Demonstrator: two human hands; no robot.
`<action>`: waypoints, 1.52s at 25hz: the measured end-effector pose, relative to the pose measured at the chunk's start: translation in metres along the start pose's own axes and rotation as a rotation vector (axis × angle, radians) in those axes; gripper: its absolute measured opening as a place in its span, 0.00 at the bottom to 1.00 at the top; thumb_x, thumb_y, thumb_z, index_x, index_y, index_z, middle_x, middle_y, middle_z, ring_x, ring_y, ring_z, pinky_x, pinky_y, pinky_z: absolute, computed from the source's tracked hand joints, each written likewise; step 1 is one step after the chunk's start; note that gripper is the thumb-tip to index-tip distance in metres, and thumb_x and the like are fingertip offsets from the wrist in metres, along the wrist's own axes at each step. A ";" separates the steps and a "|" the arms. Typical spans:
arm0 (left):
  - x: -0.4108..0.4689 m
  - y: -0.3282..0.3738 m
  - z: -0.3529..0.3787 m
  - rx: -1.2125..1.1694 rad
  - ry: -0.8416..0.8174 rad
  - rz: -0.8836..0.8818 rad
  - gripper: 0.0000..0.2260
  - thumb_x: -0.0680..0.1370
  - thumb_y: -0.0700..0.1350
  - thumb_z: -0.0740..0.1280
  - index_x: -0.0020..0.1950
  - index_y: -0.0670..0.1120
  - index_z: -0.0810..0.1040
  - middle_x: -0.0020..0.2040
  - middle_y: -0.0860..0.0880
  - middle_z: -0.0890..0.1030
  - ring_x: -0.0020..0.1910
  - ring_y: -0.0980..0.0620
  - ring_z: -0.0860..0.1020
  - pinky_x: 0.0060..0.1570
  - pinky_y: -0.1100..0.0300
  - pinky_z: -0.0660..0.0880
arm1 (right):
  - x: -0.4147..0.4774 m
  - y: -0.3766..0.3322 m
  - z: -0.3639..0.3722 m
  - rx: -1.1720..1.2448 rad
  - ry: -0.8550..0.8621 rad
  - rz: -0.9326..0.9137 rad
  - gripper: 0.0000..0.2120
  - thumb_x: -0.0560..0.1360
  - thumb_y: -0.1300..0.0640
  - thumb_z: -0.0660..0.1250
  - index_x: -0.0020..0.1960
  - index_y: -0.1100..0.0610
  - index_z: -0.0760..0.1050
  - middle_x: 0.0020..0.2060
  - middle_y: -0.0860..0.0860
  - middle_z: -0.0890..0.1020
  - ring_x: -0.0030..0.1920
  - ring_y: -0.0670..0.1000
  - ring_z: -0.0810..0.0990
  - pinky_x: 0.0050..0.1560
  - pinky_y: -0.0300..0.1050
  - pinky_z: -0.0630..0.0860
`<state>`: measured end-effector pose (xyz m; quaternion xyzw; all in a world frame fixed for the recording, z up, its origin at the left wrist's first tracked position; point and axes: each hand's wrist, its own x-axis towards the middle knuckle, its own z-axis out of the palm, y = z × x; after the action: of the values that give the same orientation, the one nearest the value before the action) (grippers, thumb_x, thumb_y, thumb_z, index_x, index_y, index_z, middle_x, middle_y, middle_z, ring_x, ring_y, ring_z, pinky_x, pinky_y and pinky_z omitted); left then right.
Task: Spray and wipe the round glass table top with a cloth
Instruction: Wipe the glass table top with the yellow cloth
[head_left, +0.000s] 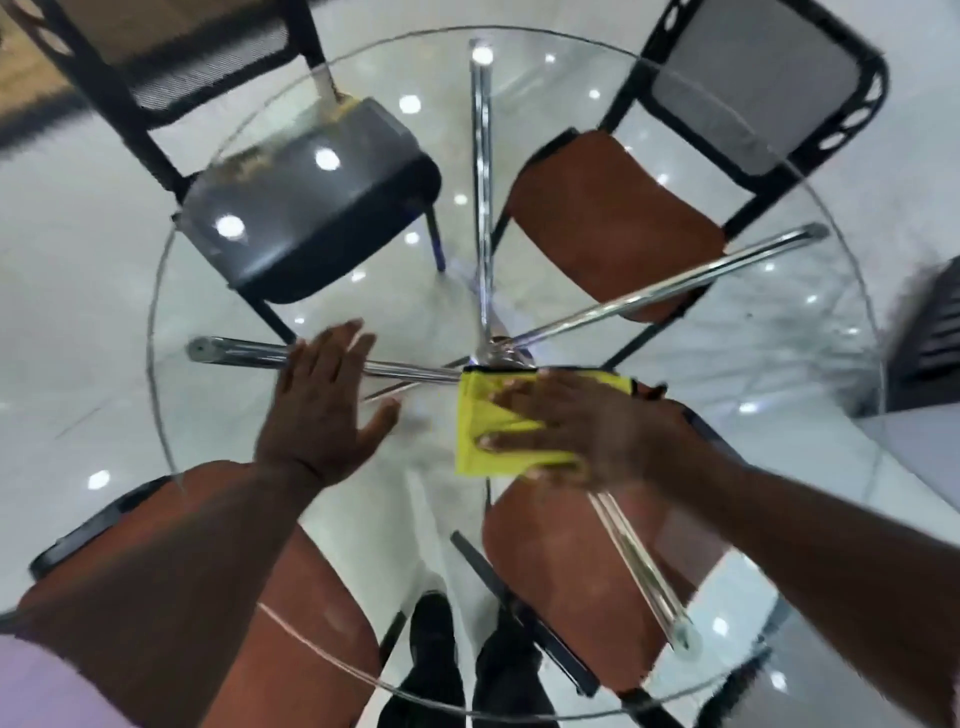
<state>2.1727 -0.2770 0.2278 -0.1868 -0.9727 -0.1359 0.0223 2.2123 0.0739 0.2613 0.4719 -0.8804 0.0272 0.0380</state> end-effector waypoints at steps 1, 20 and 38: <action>-0.001 0.002 0.001 0.028 0.001 0.019 0.34 0.80 0.64 0.60 0.80 0.44 0.66 0.82 0.44 0.65 0.79 0.40 0.65 0.79 0.39 0.58 | -0.028 0.022 0.001 -0.064 0.015 0.103 0.27 0.84 0.48 0.67 0.82 0.45 0.70 0.80 0.55 0.73 0.79 0.57 0.72 0.79 0.58 0.71; -0.258 0.048 -0.058 0.034 -0.418 -0.097 0.41 0.75 0.50 0.74 0.85 0.53 0.58 0.86 0.50 0.56 0.82 0.43 0.62 0.76 0.41 0.68 | -0.066 -0.224 0.002 0.062 0.022 1.227 0.25 0.88 0.43 0.53 0.82 0.49 0.68 0.78 0.63 0.72 0.77 0.67 0.72 0.75 0.67 0.67; -0.205 -0.076 -0.080 -0.430 -0.209 -0.204 0.21 0.84 0.49 0.61 0.78 0.48 0.71 0.81 0.53 0.67 0.80 0.54 0.64 0.77 0.58 0.62 | 0.315 -0.096 0.059 0.120 0.367 0.613 0.25 0.78 0.46 0.72 0.74 0.53 0.80 0.68 0.60 0.83 0.68 0.64 0.82 0.66 0.56 0.78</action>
<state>2.3342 -0.4400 0.2660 -0.1013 -0.9323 -0.3211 -0.1322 2.1159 -0.2455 0.2325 0.1747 -0.9563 0.1734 0.1577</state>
